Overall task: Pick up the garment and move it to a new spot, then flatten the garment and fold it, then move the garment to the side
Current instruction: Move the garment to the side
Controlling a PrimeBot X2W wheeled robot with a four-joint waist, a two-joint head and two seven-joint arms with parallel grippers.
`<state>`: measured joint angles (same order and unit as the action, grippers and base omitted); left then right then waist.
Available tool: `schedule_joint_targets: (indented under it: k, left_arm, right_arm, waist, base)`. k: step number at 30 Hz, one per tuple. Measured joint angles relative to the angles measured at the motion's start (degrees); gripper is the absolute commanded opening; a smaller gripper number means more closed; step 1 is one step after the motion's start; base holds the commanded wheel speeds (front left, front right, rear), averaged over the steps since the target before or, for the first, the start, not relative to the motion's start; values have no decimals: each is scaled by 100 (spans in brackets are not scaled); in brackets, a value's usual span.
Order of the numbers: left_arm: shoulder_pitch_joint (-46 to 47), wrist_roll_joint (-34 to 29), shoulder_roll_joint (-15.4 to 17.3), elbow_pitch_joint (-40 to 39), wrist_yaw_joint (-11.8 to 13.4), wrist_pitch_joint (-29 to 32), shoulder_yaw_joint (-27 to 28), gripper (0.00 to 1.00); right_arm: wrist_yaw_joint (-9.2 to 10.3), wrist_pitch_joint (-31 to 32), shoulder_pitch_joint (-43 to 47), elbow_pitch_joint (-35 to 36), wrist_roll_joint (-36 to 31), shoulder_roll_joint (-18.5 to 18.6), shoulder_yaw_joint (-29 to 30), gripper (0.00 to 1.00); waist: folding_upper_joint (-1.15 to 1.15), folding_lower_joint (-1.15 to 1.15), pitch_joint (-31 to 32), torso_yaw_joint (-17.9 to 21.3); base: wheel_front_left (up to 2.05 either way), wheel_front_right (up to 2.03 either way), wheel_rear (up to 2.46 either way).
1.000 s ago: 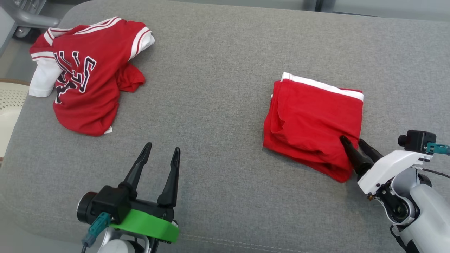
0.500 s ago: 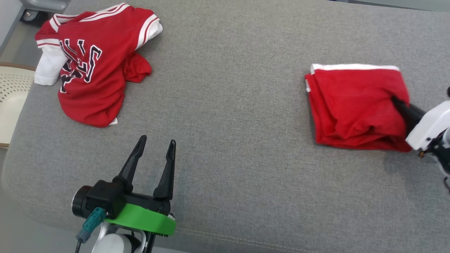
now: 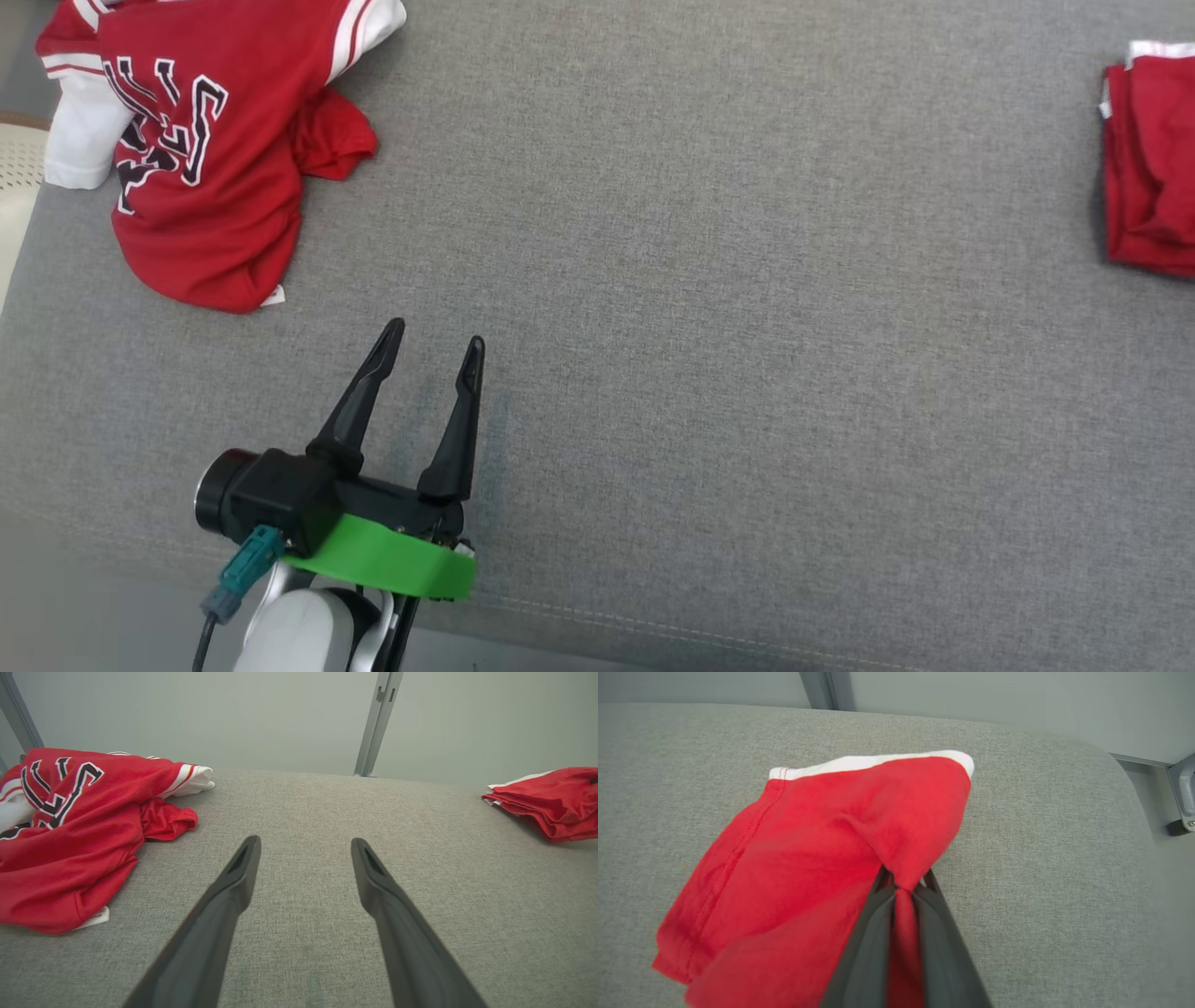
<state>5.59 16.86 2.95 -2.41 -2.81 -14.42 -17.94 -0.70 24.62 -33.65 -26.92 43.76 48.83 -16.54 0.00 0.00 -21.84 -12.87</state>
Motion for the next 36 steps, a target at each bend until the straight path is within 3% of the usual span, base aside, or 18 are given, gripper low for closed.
schedule_joint_targets:
  k: [10, 26, 27, 32, 33, 35, 36]
  left_arm:
    - [180, -42, 25, -185, -10, 0, 130, 100]
    - [278, -51, 99, -256, 14, 2, 159, 100]
    - [281, -51, 104, -263, 14, 2, 162, 100]
    - [300, -51, 103, -274, 14, 2, 164, 100]
    - [301, -51, 103, -271, 14, 2, 167, 100]
    - [309, -49, 103, -236, 15, 2, 176, 100]
    - [315, -49, 103, -226, 29, 2, 180, 100]
  right_arm:
    - [37, 277, -228, -156, -248, 625, 77, 0]
    - [26, 209, -291, -302, -469, 1076, 188, 0]
    - [36, 163, -322, -301, -528, 1109, 190, 5]
    - [131, 12, -371, -275, -737, 1200, 174, 8]
    - [142, -25, -371, -275, -781, 1200, 169, 20]
    - [188, -97, -372, -276, -860, 1196, 152, 25]
    - [190, -98, -372, -282, -861, 1193, 143, 38]
  waist:
    - [0, 0, -491, 68]
    - [0, 0, -990, 273]
    - [0, 0, -1024, 276]
    - [0, 0, -1172, 283]
    - [0, 0, -1196, 283]
    - [0, 0, -1226, 283]
    - [0, 0, -1233, 282]
  base:
    - [0, 0, 0]
    - [0, 0, 0]
    - [0, 0, 0]
    - [0, 0, 0]
    - [0, 0, 0]
    - [0, 0, 0]
    - [0, 0, 0]
